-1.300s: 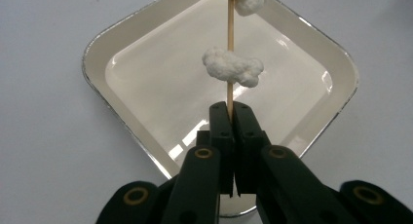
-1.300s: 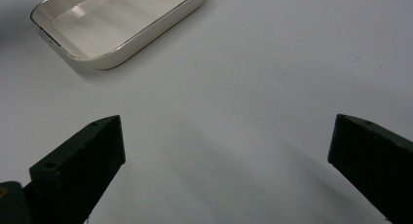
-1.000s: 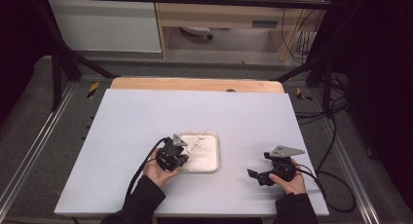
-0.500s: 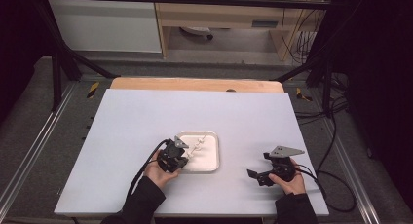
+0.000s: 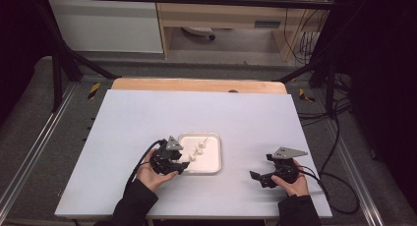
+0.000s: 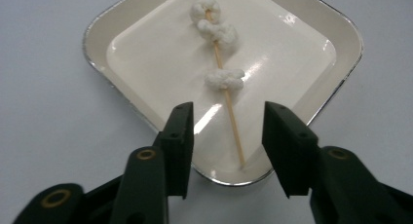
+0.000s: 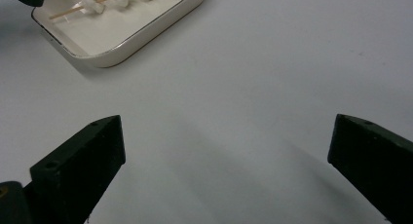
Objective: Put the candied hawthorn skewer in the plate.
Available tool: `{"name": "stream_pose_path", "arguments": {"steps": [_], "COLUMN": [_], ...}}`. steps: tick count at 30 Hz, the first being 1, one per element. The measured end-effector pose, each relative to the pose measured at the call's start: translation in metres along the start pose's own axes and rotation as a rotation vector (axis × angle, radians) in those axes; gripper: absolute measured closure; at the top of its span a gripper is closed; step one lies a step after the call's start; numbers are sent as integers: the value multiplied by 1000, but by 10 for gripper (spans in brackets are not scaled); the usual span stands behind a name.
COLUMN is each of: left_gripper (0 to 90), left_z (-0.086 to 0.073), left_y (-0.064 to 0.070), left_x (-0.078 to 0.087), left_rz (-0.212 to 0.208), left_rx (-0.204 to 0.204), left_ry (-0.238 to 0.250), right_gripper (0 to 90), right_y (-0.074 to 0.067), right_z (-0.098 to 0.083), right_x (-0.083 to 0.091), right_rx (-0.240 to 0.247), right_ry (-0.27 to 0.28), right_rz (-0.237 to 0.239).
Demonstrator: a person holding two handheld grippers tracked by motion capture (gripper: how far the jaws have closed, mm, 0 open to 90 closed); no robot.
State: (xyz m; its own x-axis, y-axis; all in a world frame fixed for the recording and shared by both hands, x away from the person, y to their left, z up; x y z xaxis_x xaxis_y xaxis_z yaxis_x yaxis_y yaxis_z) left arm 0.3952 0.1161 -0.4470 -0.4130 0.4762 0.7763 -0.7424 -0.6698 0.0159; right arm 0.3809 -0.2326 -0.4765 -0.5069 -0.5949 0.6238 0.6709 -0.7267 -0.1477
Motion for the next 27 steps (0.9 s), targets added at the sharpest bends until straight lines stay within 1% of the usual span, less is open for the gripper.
{"name": "stream_pose_path", "arguments": {"steps": [3,4,7,12,16,18,21,23,27], "left_gripper": [400,376,276,175,135,129,129,123,118], "left_z": [-5,-6,-12,-24,-39,-46,-56,-63,-76], "left_y": [-5,-7,-12,-20,-26,-30,-36,-39,-46], "left_x": [8,11,17,25,28,30,35,38,42], "left_rz": [7,2,-24,-10,5,-1,-2,-5,7], "left_rx": [-13,-13,1,17,33,48,72,81,94], "left_ry": [14,15,25,36,36,45,71,83,97], "right_gripper": [8,8,8,8,8,8,7,7,7], "right_y": [0,0,0,1,1,2,2,1,2], "right_z": [0,0,0,0,0,0,0,-1,-2], "right_x": [1,0,0,1,2,2,2,2,1], "right_rx": [1,1,-2,3,-4,-3,-3,-12,-6], "right_ry": [2,2,-2,7,6,6,3,-4,-5], "right_rz": [-1,-2,-3,-5,-6,-7,-5,-3,-5]}}
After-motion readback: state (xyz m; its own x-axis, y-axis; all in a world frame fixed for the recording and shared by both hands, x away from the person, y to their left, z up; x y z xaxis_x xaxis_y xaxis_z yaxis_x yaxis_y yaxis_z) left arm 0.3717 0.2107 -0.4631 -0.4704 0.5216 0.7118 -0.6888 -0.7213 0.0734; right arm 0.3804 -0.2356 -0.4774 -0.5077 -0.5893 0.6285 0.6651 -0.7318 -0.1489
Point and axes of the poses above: each handheld gripper's, and its own axes: x roughly backward along the jaws, z roughly out of its top, y roughly to its right, the point moved 4 cm from there along -x, roughly forward along the jaws, and after that the axes turned 2 degrees about -y, right-handed, at the moved point
